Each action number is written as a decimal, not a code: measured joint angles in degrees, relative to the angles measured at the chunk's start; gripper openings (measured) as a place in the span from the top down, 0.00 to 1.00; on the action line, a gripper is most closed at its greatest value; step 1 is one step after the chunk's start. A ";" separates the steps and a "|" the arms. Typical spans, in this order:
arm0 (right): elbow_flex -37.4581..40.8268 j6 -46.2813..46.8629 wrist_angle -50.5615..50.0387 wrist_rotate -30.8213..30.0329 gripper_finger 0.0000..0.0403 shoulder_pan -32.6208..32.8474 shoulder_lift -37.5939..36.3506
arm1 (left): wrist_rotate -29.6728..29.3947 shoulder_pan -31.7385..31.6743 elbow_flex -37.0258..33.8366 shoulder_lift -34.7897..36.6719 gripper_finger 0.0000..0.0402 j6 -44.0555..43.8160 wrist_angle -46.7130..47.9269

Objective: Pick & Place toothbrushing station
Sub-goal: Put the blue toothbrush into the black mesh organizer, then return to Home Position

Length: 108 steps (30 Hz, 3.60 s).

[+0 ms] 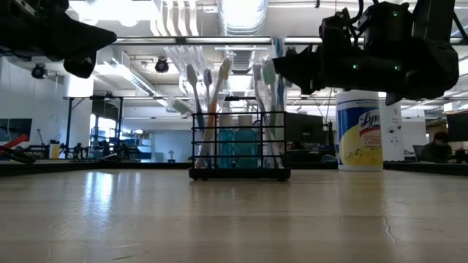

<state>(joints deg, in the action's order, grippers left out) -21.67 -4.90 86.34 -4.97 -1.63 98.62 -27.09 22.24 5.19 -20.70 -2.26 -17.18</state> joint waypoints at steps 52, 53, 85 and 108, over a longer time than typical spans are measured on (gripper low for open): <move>-0.19 6.29 2.06 0.93 0.65 0.26 3.48 | 0.39 0.01 -2.73 -0.03 0.95 -1.03 -4.87; -0.14 6.37 2.05 0.92 0.65 0.26 3.00 | 0.42 0.02 -2.73 -0.03 0.95 -1.03 -4.84; -0.46 7.01 -13.86 1.96 0.41 0.61 -29.19 | 0.44 0.04 -2.78 -0.66 0.95 -1.40 -4.21; -0.37 1.68 -66.18 -2.84 0.97 0.61 -74.38 | 0.13 0.00 -2.78 -0.66 0.97 -1.23 -3.31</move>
<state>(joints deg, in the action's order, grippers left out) -22.04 -3.22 20.16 -7.81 -1.02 24.25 -26.96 22.24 2.42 -21.37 -3.49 -20.49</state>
